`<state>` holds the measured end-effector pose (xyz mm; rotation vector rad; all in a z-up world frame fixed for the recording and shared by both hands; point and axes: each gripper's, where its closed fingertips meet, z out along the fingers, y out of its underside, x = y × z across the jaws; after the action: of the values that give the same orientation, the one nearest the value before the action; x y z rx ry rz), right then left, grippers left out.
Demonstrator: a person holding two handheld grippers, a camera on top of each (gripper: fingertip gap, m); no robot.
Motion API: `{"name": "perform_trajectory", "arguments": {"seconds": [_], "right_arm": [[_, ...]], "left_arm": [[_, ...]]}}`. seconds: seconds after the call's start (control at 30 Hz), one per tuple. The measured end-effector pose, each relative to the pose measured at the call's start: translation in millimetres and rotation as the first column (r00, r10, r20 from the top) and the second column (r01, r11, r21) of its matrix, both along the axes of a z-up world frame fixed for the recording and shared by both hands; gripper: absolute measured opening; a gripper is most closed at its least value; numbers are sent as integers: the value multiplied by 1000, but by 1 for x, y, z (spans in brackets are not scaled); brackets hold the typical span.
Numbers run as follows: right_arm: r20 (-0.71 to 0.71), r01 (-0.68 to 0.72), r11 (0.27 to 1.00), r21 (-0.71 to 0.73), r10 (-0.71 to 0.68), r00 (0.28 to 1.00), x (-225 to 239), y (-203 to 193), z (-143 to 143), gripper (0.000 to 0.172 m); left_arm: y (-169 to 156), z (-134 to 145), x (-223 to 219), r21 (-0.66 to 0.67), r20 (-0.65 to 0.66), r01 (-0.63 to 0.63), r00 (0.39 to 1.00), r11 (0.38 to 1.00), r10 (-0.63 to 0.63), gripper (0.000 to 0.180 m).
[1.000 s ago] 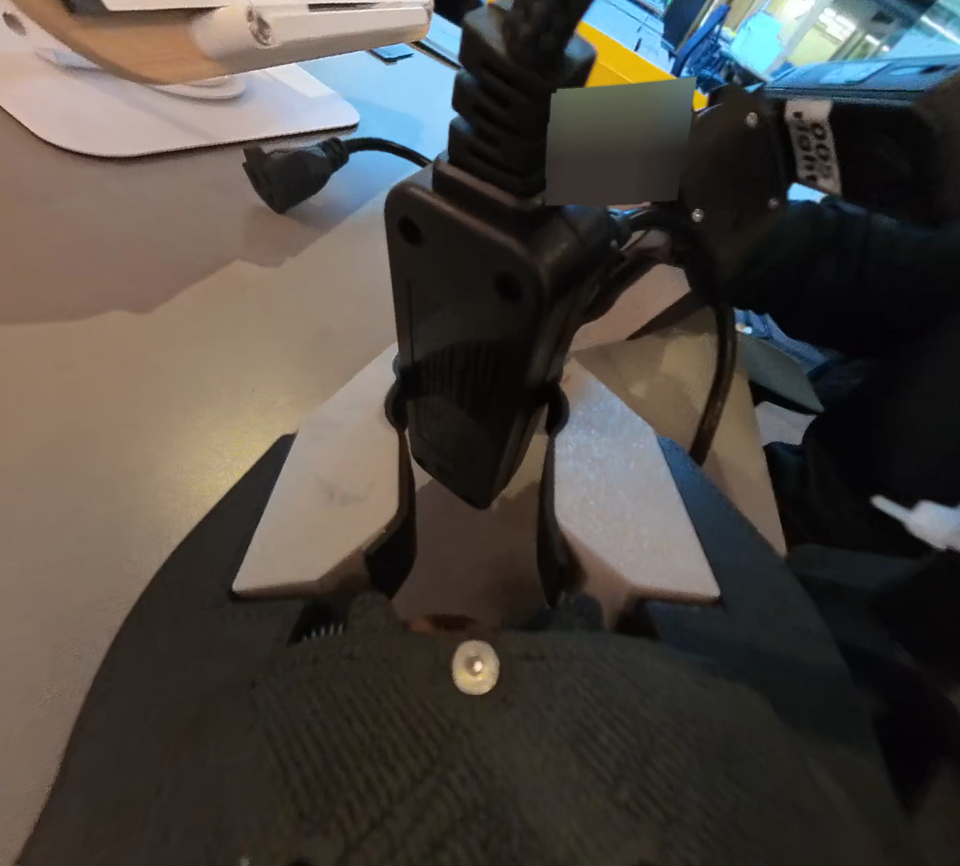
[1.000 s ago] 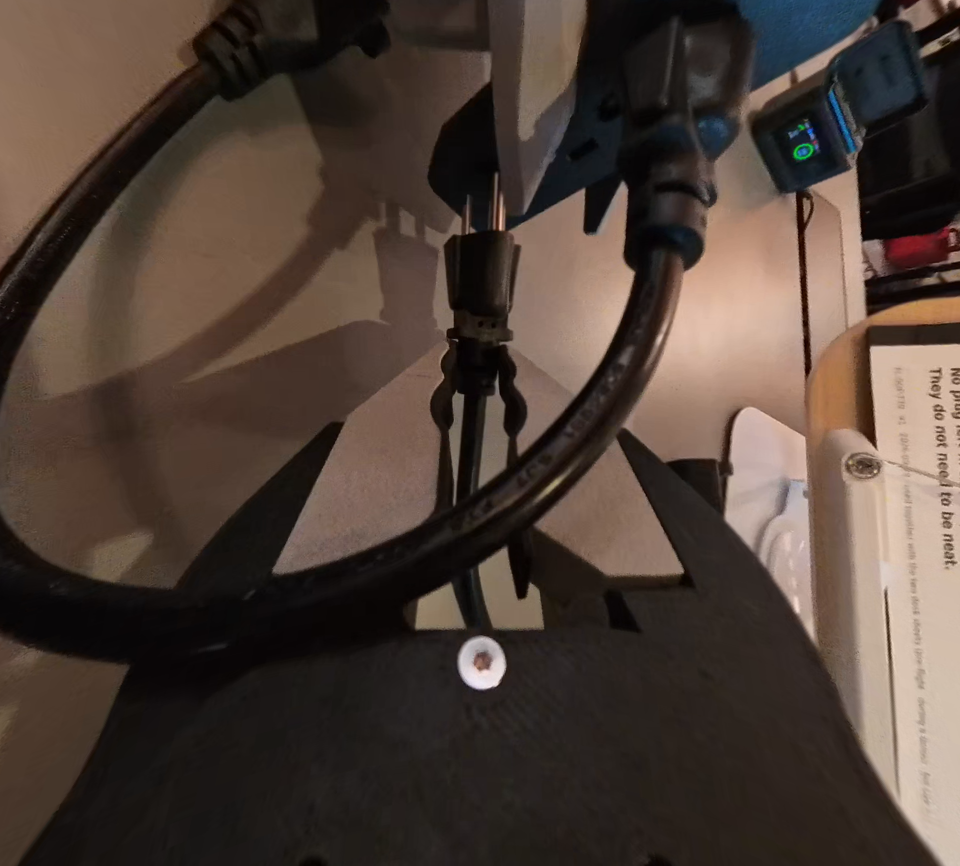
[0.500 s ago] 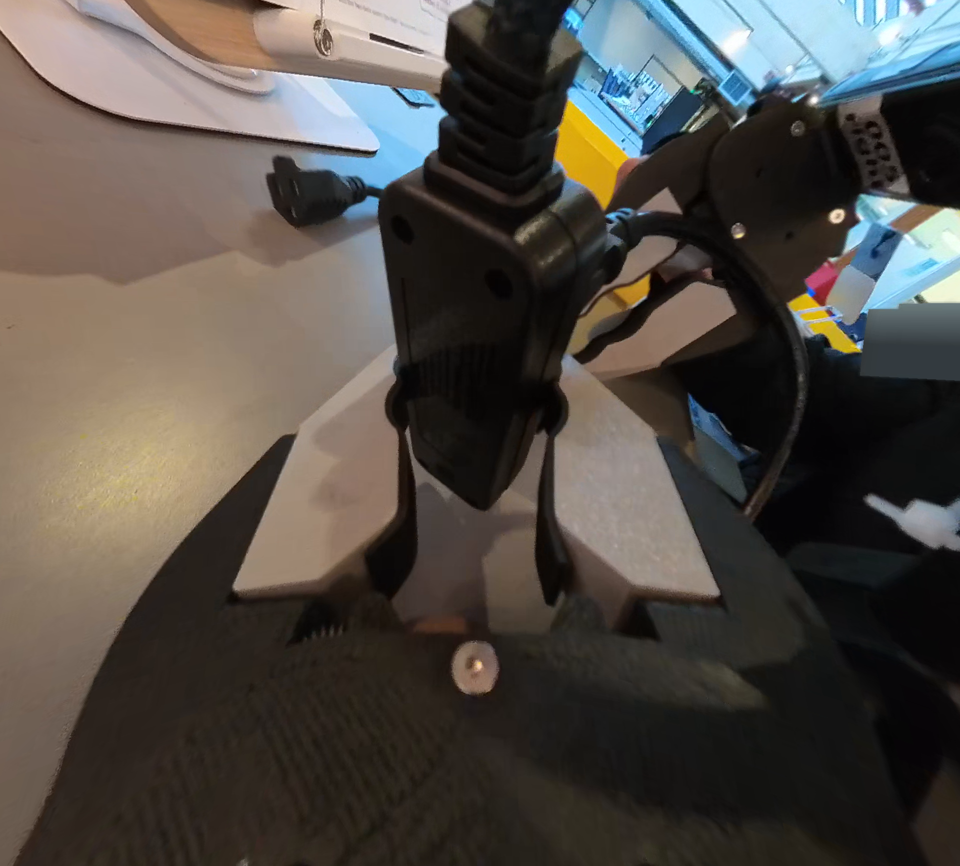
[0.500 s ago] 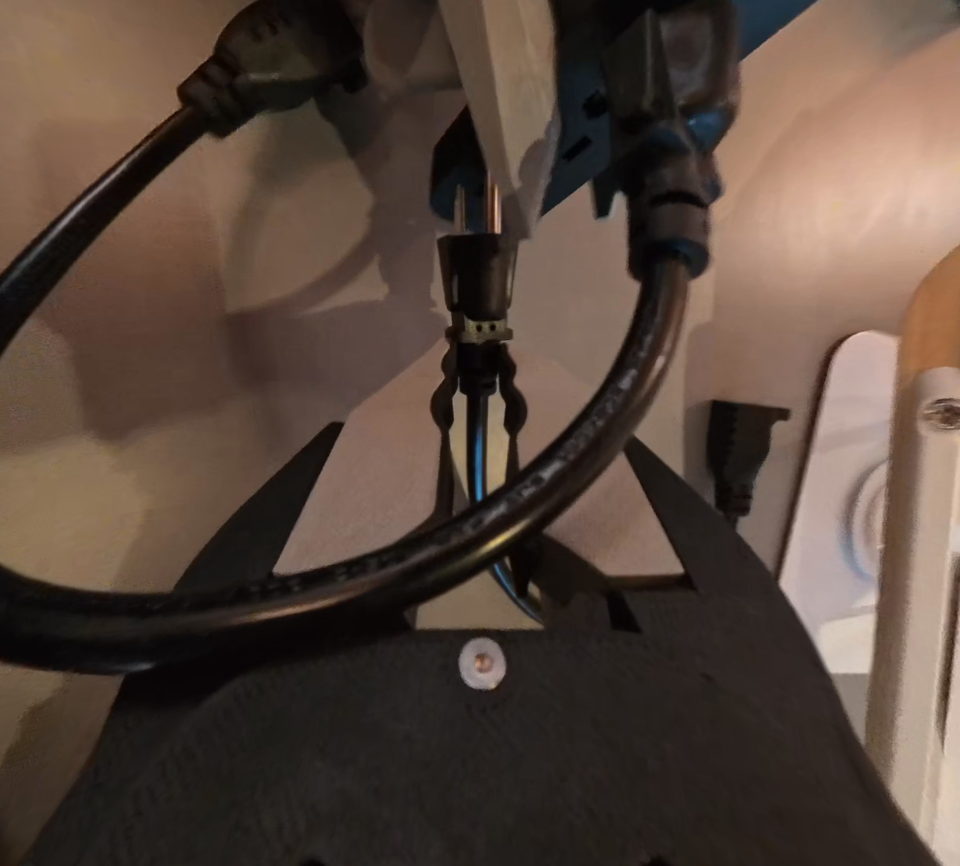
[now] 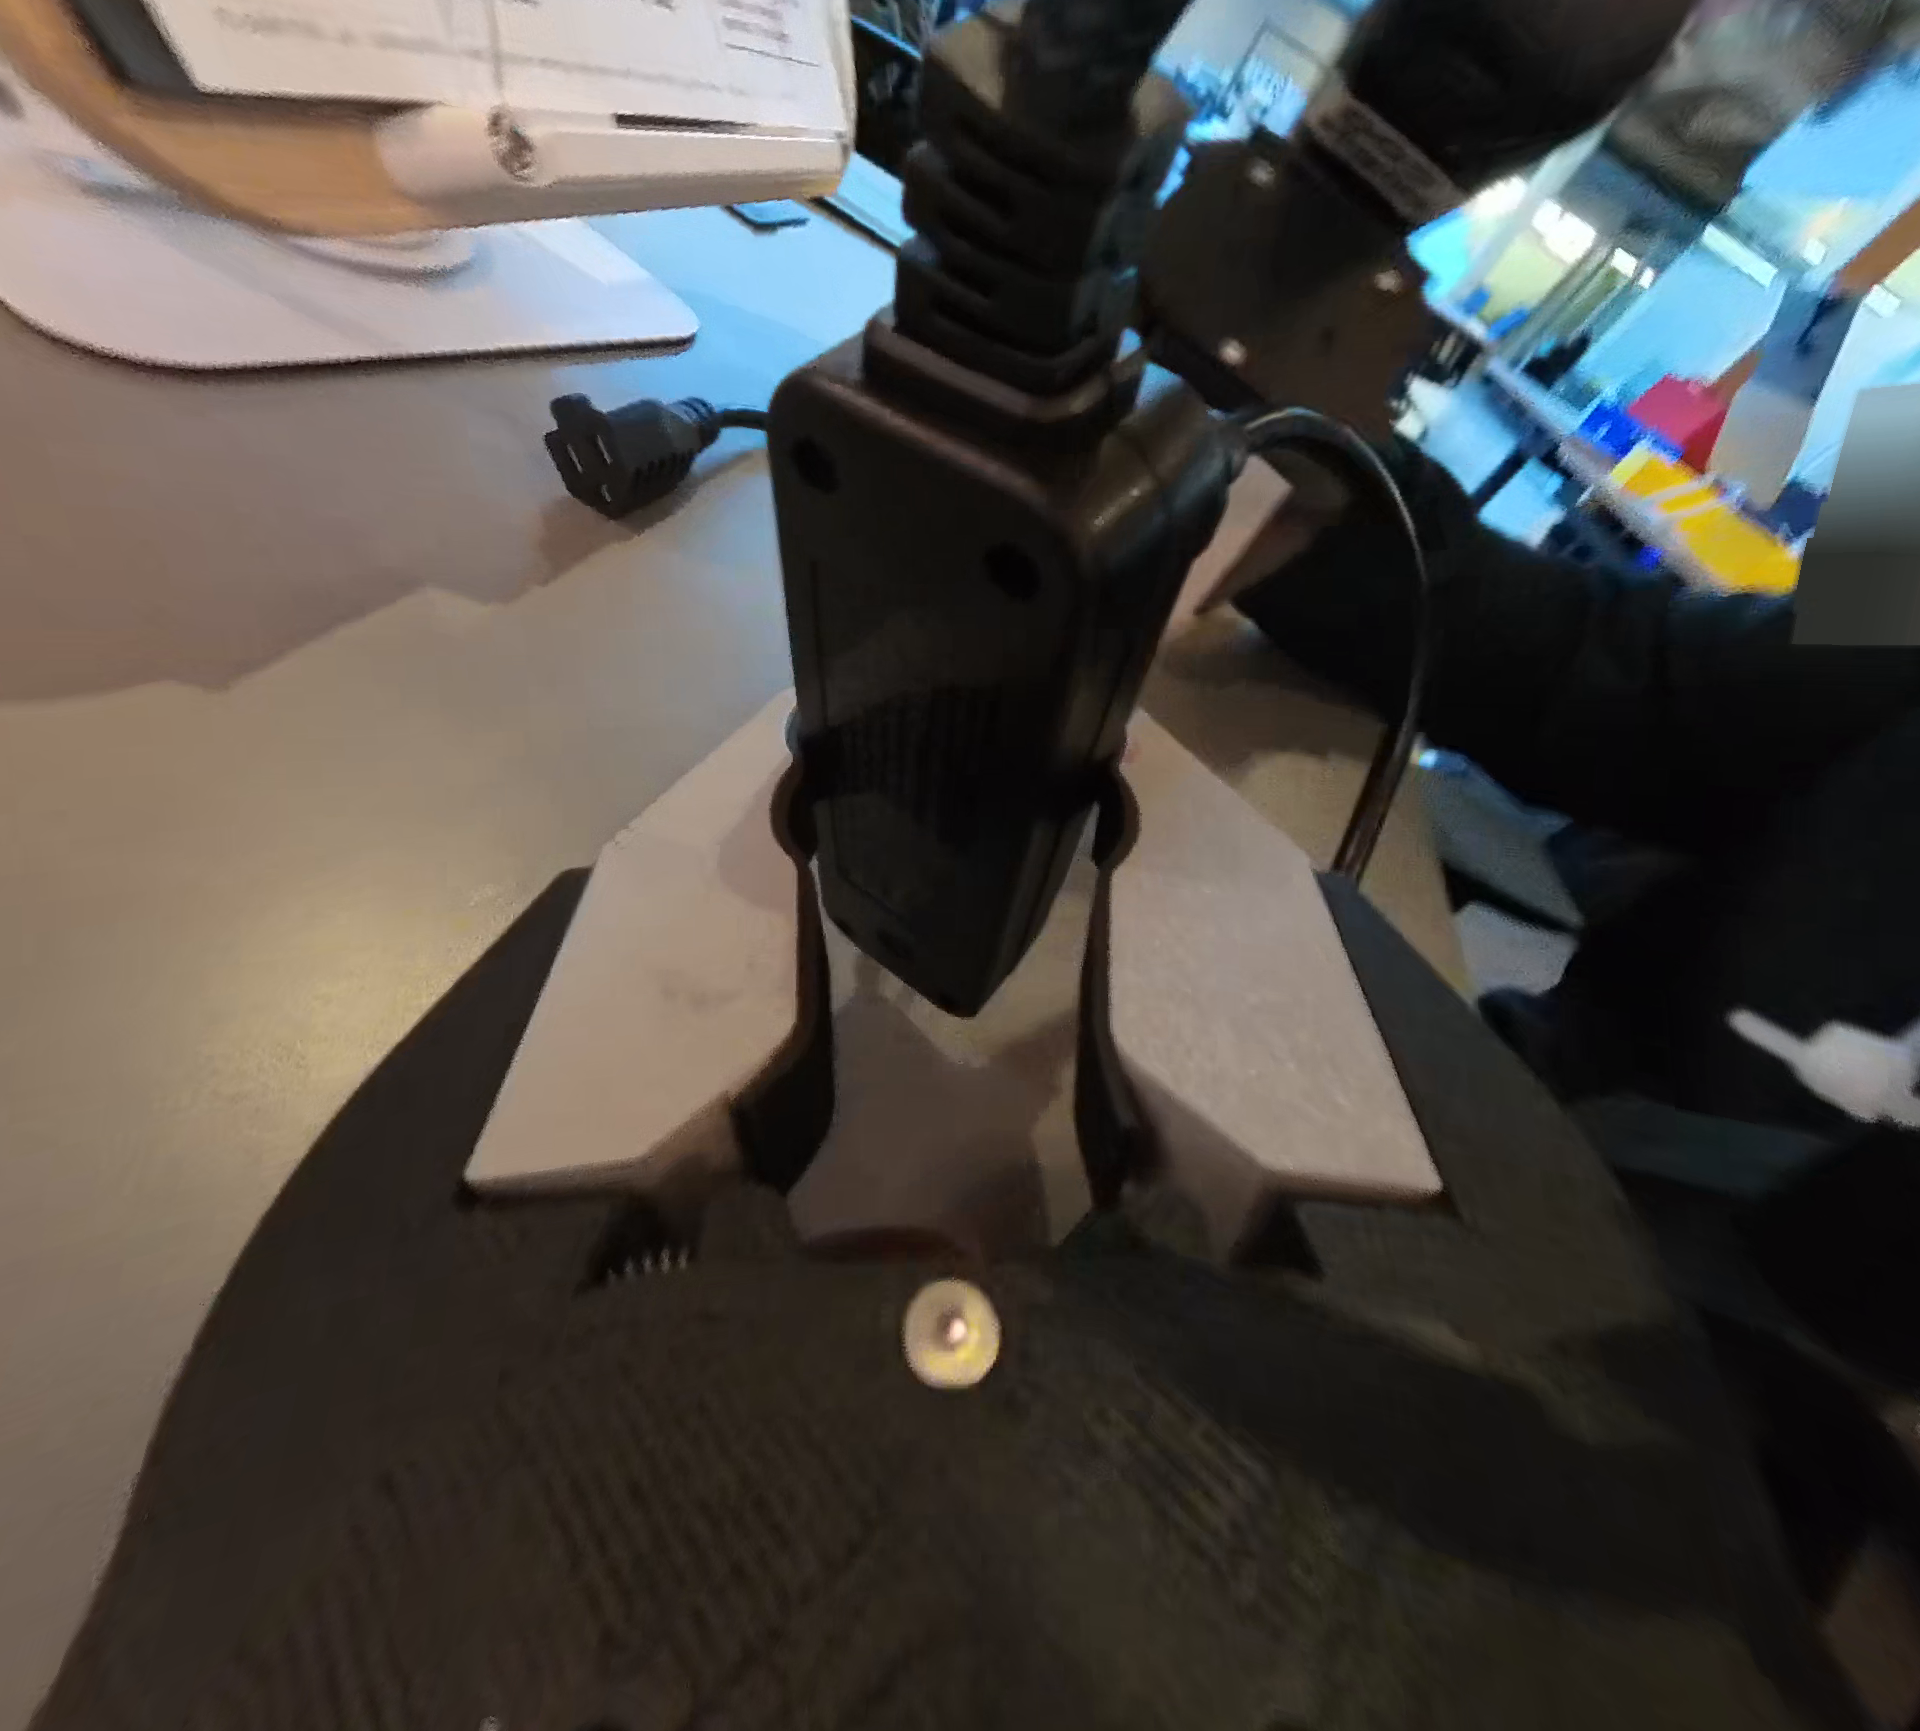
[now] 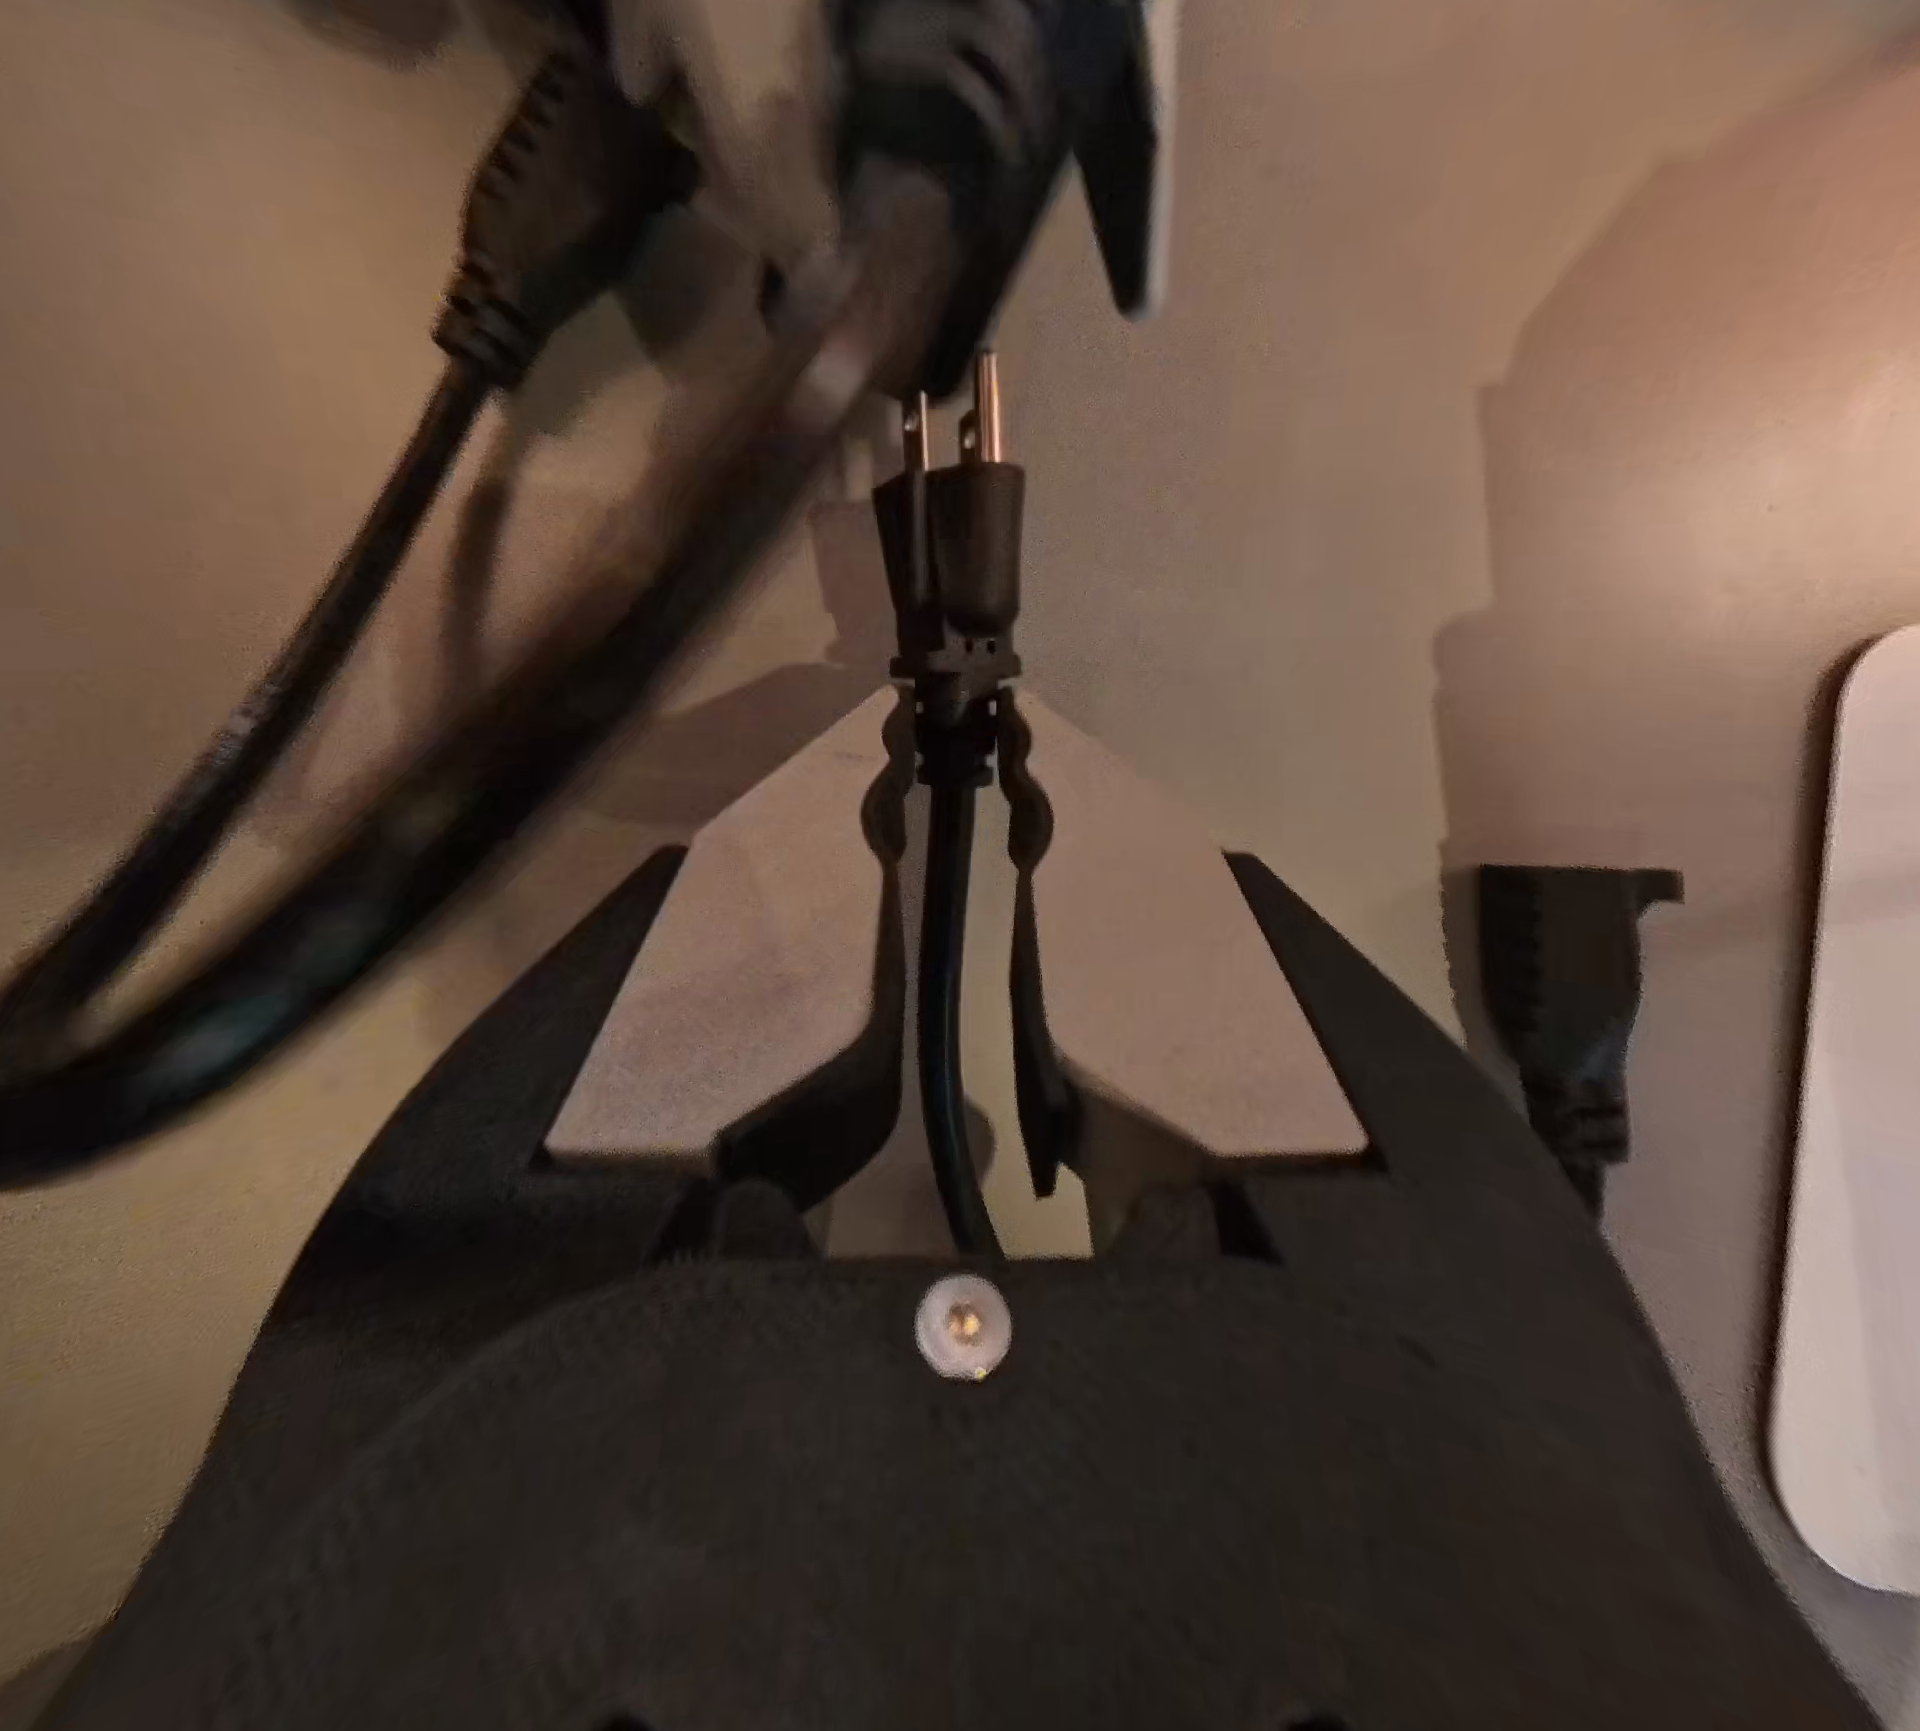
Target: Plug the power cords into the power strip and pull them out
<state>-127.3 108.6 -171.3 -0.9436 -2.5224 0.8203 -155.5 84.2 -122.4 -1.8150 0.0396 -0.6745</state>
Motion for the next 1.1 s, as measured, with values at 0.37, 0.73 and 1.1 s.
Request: {"name": "perform_trajectory", "arguments": {"seconds": [0.37, 0.73, 1.1], "right_arm": [[-83, -20, 978, 209, 38, 996, -4, 22, -23, 25], [241, 159, 932, -325, -81, 967, 4, 23, -11, 31], [119, 58, 941, -334, -19, 993, 1, 7, 5, 35]], "left_arm": [[-24, 27, 23, 277, -319, 177, 944, 944, -84, 50], [-39, 35, 44, 382, -480, 304, 872, 873, -94, 51], [-36, 39, 40, 434, -541, 283, 841, 855, -4, 50]]}}
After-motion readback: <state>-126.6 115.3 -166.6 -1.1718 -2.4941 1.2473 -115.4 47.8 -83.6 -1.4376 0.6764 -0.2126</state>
